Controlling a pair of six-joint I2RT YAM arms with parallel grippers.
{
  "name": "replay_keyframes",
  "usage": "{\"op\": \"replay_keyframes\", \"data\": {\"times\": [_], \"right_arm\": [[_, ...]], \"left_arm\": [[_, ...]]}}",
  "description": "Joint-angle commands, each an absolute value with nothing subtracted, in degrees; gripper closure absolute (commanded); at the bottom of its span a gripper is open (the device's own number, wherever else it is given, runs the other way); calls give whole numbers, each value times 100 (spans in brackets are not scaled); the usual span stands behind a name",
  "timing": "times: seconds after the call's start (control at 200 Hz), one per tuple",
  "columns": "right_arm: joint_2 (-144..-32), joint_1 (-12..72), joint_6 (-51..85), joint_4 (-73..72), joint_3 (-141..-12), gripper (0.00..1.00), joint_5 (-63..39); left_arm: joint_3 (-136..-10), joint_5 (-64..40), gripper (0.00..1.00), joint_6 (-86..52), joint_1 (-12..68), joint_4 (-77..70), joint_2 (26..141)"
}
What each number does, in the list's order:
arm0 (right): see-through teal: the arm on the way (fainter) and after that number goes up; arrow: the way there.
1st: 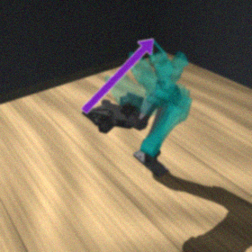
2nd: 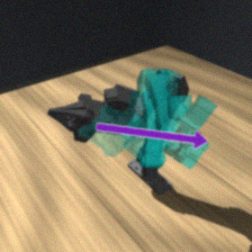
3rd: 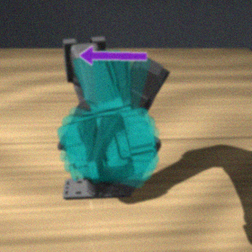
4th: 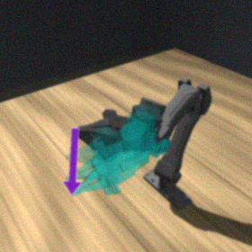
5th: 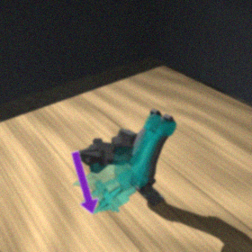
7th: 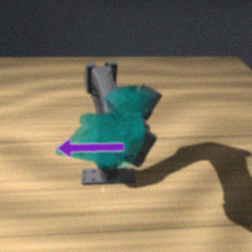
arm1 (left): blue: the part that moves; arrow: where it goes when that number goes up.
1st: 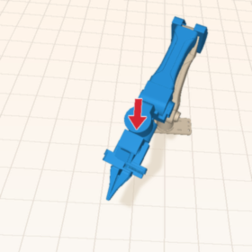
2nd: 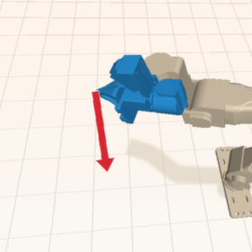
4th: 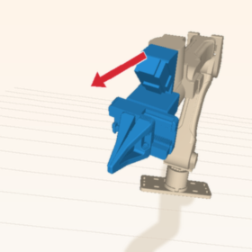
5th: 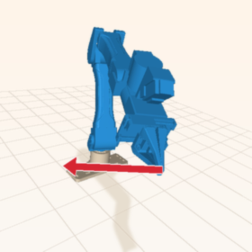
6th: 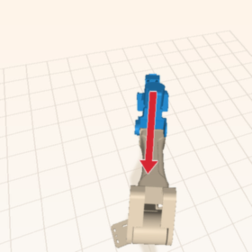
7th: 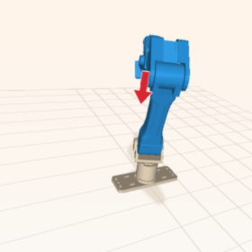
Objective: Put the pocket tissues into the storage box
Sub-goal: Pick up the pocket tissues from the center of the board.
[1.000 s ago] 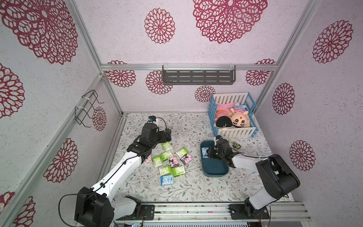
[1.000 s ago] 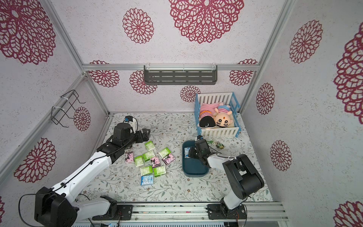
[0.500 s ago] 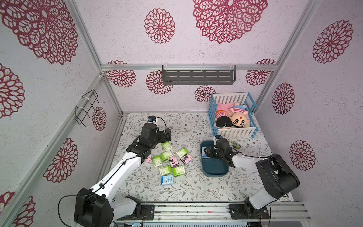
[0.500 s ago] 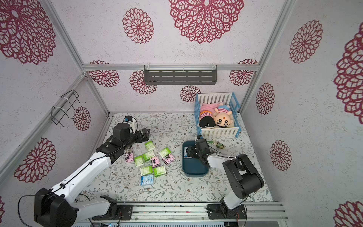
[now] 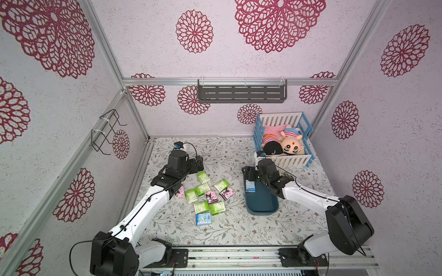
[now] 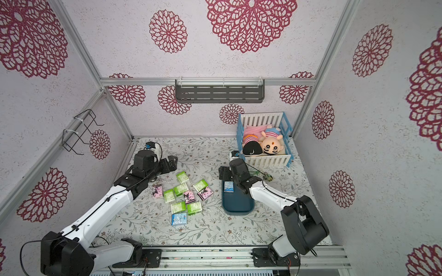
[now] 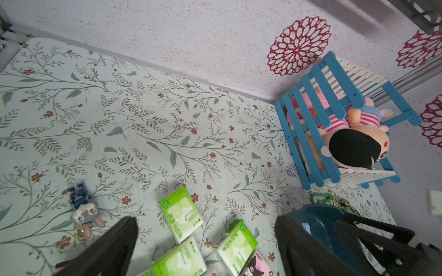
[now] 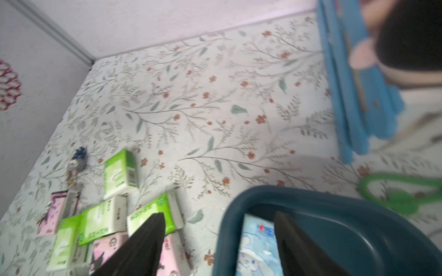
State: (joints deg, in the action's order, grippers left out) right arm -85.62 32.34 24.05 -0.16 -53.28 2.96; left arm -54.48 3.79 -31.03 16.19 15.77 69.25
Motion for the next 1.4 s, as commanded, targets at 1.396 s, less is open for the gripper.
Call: {"op": "replay_keyframes", "data": {"times": [1.396], "right_arm": [[-14038,4641,1386,2876,-11789,54,-735]], "left_arm": [[-4764,-1378,3,-3076,-981,2627,5652]]}}
